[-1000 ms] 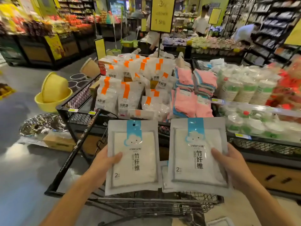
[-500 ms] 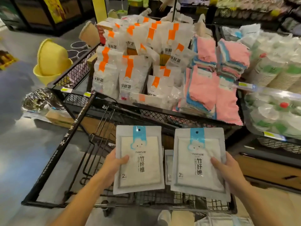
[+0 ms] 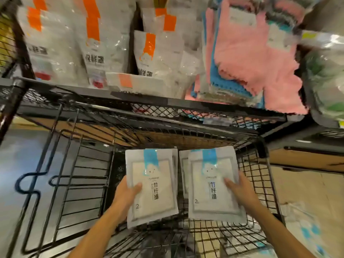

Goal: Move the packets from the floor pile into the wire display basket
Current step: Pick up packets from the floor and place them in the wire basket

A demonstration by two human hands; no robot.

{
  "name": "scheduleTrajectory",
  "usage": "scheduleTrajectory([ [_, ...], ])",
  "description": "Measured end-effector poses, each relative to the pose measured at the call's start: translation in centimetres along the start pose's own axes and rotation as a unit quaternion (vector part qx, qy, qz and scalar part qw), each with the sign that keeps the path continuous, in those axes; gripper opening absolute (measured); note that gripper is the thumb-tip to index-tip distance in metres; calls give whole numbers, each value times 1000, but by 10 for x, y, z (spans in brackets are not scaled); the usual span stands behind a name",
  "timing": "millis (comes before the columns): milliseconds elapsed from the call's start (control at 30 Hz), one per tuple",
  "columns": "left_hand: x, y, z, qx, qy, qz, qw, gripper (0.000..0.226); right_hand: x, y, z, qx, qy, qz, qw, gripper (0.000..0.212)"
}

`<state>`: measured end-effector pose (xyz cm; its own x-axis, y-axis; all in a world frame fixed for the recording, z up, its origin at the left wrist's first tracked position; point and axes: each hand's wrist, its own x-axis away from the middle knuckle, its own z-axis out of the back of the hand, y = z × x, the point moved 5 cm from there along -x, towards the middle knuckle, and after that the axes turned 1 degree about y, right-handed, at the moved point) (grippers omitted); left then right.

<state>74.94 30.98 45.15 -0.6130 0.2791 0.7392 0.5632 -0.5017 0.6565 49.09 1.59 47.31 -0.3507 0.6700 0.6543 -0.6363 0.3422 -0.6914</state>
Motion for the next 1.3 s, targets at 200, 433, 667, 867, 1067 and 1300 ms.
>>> scheduleTrajectory([
  [200, -92, -35, -16, -32, 13, 16, 999, 30, -72, 44, -43, 29, 14, -38, 999, 22],
  [433, -180, -93, -41, -71, 20, 32, 997, 78, -140, 85, -75, 119, 58, -38, 990, 40],
  [667, -209, -93, -54, -116, 63, -87, 987, 65, -163, 103, -91, 165, 131, 5, 977, 26],
  [867, -211, -104, -64, -333, 74, -174, 924, 76, -171, 116, -103, 229, 185, 9, 956, 64],
  [1067, -218, -127, -87, -488, 65, -168, 854, 76, -177, 115, -116, 412, 191, -5, 891, 90],
  [1300, -194, -95, -93, -561, 68, -189, 803, 71, -156, 95, -105, 551, 149, 53, 819, 85],
])
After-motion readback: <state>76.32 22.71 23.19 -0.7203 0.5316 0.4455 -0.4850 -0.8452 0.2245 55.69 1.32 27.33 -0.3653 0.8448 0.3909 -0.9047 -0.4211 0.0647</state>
